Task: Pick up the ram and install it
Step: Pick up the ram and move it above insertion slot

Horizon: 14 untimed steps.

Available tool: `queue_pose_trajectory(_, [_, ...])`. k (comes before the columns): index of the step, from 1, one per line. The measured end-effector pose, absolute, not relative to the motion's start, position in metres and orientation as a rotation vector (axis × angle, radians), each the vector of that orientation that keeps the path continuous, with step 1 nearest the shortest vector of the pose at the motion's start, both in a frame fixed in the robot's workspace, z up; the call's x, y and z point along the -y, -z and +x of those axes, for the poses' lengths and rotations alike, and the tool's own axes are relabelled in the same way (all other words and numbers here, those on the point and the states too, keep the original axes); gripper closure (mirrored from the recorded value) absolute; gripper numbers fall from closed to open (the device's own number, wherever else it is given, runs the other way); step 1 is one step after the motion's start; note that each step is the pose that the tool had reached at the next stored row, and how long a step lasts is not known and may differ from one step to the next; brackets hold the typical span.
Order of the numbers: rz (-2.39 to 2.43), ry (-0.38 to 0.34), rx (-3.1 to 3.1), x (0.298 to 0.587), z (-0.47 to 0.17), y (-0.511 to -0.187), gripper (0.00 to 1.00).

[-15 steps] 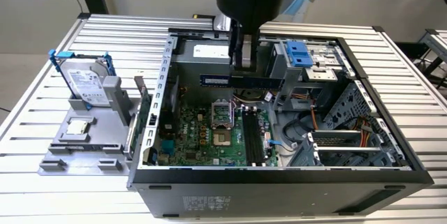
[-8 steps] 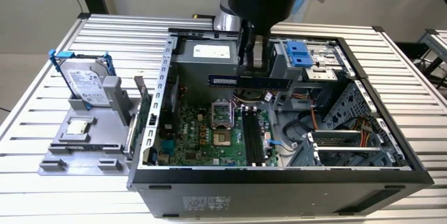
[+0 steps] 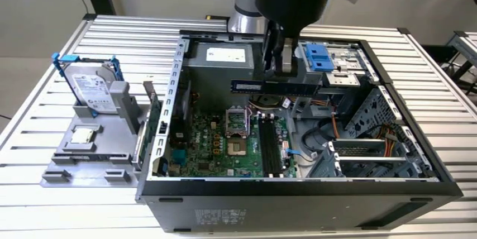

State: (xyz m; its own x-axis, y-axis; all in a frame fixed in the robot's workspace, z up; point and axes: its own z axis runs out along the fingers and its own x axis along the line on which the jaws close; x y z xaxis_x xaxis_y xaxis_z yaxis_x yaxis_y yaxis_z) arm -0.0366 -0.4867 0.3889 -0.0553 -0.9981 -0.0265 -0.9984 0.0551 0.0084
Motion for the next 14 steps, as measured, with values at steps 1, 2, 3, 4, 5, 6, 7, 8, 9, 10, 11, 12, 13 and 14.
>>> queue_pose_trajectory(1, [-2.150, -0.038, -2.272, 0.487, -0.035, -0.389, 1.00])
queue_pose_trajectory(2, [-2.150, -0.038, -2.272, 0.487, -0.034, -0.389, 1.00])
queue_pose_trajectory(3, [-2.150, -0.038, -2.272, 0.487, -0.032, -0.389, 1.00])
queue_pose_trajectory(4, [-2.150, -0.038, -2.272, 0.487, -0.031, -0.389, 1.00])
queue_pose_trajectory(5, [-2.150, -0.038, -2.272, 0.487, -0.028, -0.389, 1.00])
queue_pose_trajectory(6, [-2.150, -0.038, -2.272, 0.487, -0.026, -0.389, 1.00])
queue_pose_trajectory(7, [-2.150, -0.038, -2.272, 0.487, -0.024, -0.389, 1.00])
queue_pose_trajectory(8, [-2.150, -0.038, -2.272, 0.487, -0.021, -0.389, 1.00])
queue_pose_trajectory(9, [-2.150, -0.038, -2.272, 0.487, -0.017, -0.389, 1.00])
queue_pose_trajectory(10, [-2.150, -0.038, -2.272, 0.487, -0.013, -0.389, 1.00])
queue_pose_trajectory(11, [-2.149, -0.038, -2.273, 0.487, -0.009, -0.389, 1.00])
queue_pose_trajectory(12, [-2.149, -0.038, -2.273, 0.487, -0.004, -0.389, 1.00])
queue_pose_trajectory(13, [-2.149, -0.038, -2.273, 0.487, -0.001, -0.389, 1.00])
queue_pose_trajectory(14, [-2.149, -0.038, -2.273, 0.487, 0.002, -0.389, 1.00])
